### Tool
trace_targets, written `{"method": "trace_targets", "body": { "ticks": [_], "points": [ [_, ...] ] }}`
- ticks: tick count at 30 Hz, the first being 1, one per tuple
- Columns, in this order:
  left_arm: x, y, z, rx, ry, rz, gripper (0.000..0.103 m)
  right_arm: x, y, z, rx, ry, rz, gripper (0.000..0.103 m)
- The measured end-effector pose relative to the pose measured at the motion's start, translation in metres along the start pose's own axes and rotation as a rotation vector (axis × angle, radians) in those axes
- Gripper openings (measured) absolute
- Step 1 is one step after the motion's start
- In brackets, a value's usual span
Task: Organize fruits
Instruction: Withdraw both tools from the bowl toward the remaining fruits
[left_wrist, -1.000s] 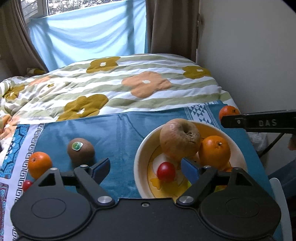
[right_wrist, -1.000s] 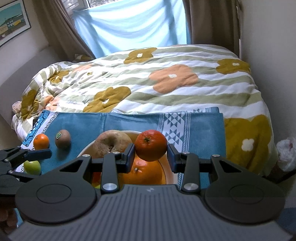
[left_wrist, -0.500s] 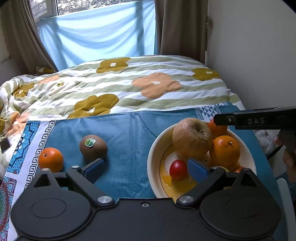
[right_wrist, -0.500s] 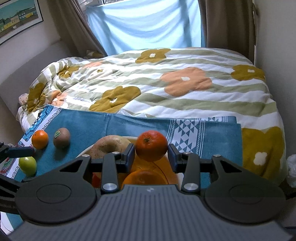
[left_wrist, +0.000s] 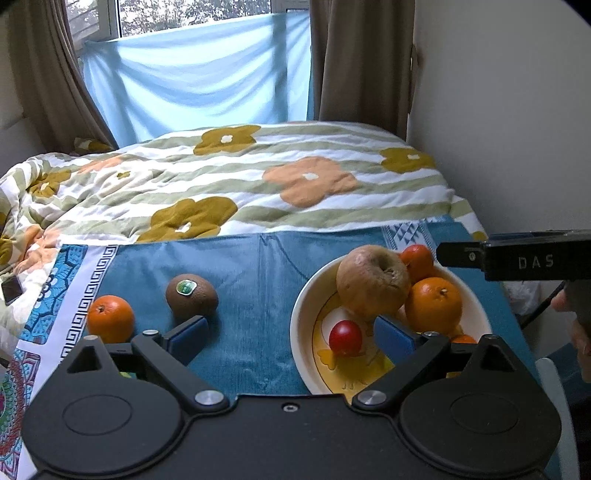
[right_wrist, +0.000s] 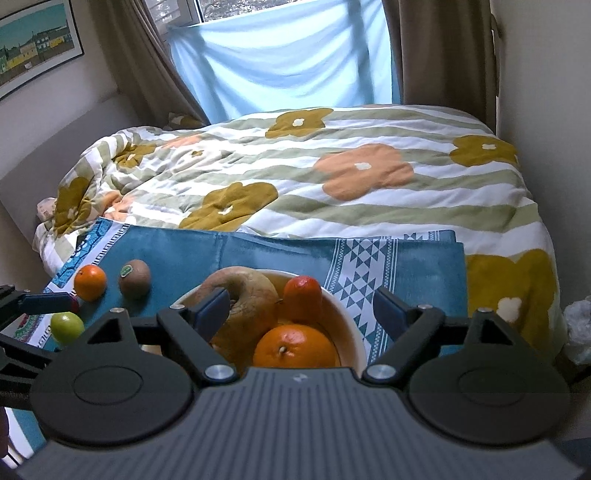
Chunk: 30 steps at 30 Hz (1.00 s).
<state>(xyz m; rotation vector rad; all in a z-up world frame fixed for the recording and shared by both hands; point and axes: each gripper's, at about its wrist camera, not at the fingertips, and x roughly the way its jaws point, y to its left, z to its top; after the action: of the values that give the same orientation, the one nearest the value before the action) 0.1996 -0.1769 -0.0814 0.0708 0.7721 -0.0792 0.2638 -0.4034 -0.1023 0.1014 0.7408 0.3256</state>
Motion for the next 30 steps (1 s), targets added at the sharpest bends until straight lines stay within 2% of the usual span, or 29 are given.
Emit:
{"method": "trace_targets", "body": {
  "ticks": [9,15,22,30],
  "points": [
    [-0.048,0.015,-0.001,-0.046,-0.056,0.036,0.099,-0.043,0.024,0.005,-0.039,-0.020,-0.007,0.100],
    [-0.078,0.038,-0.007,-0.068,-0.081,0.081,0.103,-0.062,0.060,0.007,-0.119,-0.024,-0.008,0.102],
    [-0.102,0.095,-0.023,-0.115,-0.073,0.114,0.103,-0.069,0.110,0.004,-0.122,-0.032,0.014,0.103],
    [-0.109,0.174,-0.032,-0.093,-0.039,0.101,0.103,-0.057,0.174,-0.006,-0.060,0.016,0.007,0.103]
  ]
}}
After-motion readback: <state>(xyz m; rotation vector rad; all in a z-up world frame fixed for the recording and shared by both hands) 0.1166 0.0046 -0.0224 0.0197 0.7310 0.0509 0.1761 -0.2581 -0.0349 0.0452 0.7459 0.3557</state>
